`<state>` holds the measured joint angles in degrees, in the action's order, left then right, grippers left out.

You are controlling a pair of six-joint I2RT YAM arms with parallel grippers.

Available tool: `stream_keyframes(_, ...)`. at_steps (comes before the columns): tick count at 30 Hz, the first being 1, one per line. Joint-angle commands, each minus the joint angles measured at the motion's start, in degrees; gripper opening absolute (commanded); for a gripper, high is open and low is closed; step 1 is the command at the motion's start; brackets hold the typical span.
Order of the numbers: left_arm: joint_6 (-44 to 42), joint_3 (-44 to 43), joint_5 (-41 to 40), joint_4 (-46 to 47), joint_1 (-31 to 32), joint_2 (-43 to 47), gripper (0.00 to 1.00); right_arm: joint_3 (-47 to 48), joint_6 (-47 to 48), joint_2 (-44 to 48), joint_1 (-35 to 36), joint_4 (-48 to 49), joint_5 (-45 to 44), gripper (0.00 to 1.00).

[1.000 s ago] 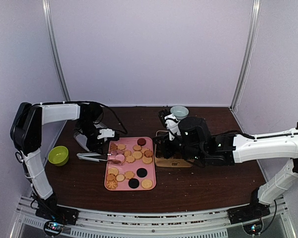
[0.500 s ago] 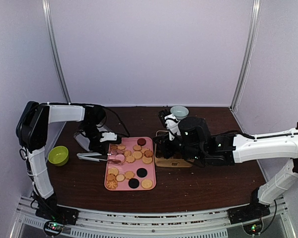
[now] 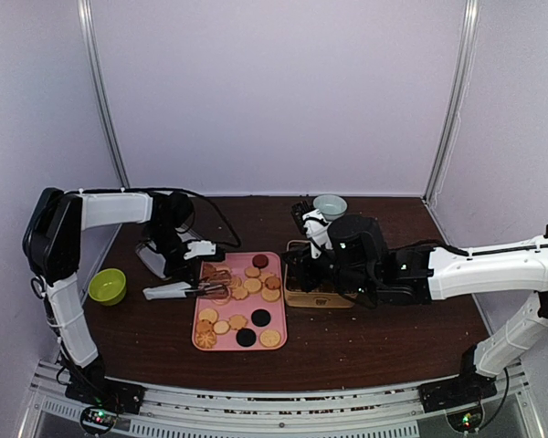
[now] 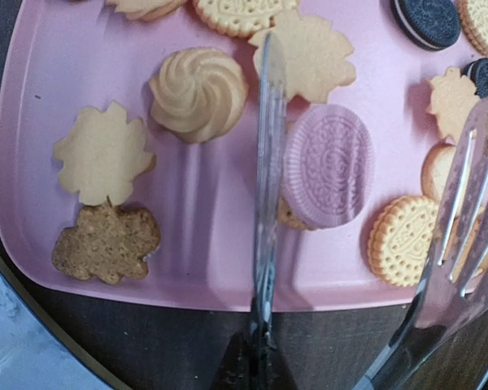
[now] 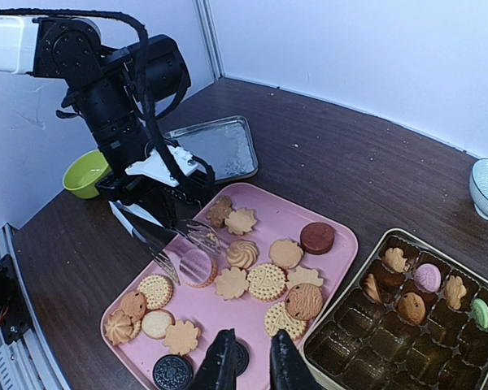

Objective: Pack the cookies
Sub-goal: Pick up the clamp from the plate, then pass from the left arm to the right

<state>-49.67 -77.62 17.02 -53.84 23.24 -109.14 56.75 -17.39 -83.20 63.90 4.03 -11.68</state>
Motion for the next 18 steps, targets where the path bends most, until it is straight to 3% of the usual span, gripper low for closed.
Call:
stream_keyframes(1, 2.69, -1.80, 5.94, -3.82, 0.20, 3.66, 0.00, 1.52, -0.54, 0.39, 0.31, -0.45, -0.67, 0.16)
stream_keyframes(5, 6.99, -7.36, 14.36, -9.08, 0.20, 5.96, 0.00, 1.32, -1.24, 2.05, 0.22, 0.46, -1.48, 0.16)
stream_keyframes(11, 18.88, -20.41, 38.87, -14.99, -0.38, 9.51, 0.00, 0.52, -5.14, 4.47, -1.04, 6.03, 2.70, 0.17)
stream_keyframes(14, 29.69, -22.09, 48.19, -9.76, -0.38, 12.10, 0.00, 1.70, -7.02, 4.20, -1.74, 9.75, 7.82, 0.17)
stream_keyframes(18, 45.24, -17.41, 53.91, 3.30, -0.37, 16.15, 0.00, 5.55, -9.03, 2.14, -1.91, 13.17, 13.74, 0.17)
